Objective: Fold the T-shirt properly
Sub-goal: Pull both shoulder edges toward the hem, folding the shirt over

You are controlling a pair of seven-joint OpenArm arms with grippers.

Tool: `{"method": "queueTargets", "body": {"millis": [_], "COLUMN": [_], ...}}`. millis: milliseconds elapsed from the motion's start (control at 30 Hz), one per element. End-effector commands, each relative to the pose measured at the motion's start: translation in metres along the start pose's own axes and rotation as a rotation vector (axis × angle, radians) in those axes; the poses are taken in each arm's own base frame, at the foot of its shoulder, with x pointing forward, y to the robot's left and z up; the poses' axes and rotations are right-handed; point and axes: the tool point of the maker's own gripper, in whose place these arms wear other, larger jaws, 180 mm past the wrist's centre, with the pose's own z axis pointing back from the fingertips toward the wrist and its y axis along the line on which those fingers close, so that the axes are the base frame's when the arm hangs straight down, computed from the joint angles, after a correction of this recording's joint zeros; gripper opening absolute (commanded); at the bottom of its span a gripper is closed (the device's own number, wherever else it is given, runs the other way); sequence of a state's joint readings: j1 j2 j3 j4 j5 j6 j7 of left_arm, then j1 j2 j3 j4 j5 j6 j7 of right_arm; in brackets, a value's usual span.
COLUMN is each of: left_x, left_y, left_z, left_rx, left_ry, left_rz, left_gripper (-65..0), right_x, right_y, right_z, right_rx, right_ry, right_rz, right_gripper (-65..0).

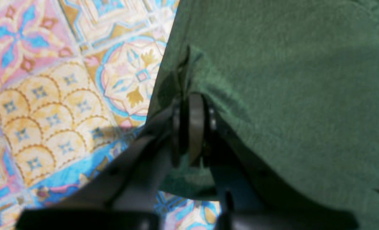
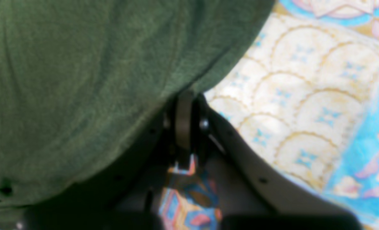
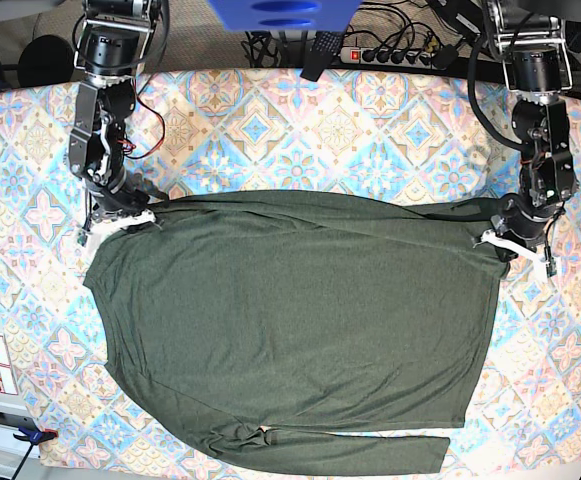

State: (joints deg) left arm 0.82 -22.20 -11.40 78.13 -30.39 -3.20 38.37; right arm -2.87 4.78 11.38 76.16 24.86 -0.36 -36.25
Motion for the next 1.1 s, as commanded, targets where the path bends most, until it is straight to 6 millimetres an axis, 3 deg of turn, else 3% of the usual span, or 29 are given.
{"method": "queueTargets", "body": {"millis": [0,267,533,667,833,1067], "left_x": [0.022,0.019,0.032,0.038,0.040,0.037], "left_y": [-0.004,-0.008,-0.012,-0.012,-0.012,-0.013], "left_z": [0.002,0.002,0.001,0.000,0.000,-0.001], "left_rx": [-0.013,-0.021,-0.029,-0.029,-0.029,-0.029], "left_ry": [-0.056,-0.054,-0.085,-0.095,-0.099,-0.090], "left_rz": [-0.011,-0.001,0.001,0.005,0.006,0.002], "left_gripper": [-65.0,-65.0,-65.0,-65.0,-65.0,-65.0], "right_x": [0.033,0.054,0.066,0.090,0.104,0.089], "right_y": [0.010,0.019,0.022,0.034,0.037,0.019], "right_z": [0.005,0.016,0.018,0.014,0.008,-0.006], "right_rx": [0.026,0.048,0.051,0.073,0.076,0.035], "right_ry": [-0.093,-0.155,-0.205,-0.252,-0.268,-0.213], "right_rz": [0.013,0.030,0.033,0.023,0.005,-0.039], "right_gripper": [-65.0,-65.0,-65.0,-65.0,-65.0,-65.0]}}
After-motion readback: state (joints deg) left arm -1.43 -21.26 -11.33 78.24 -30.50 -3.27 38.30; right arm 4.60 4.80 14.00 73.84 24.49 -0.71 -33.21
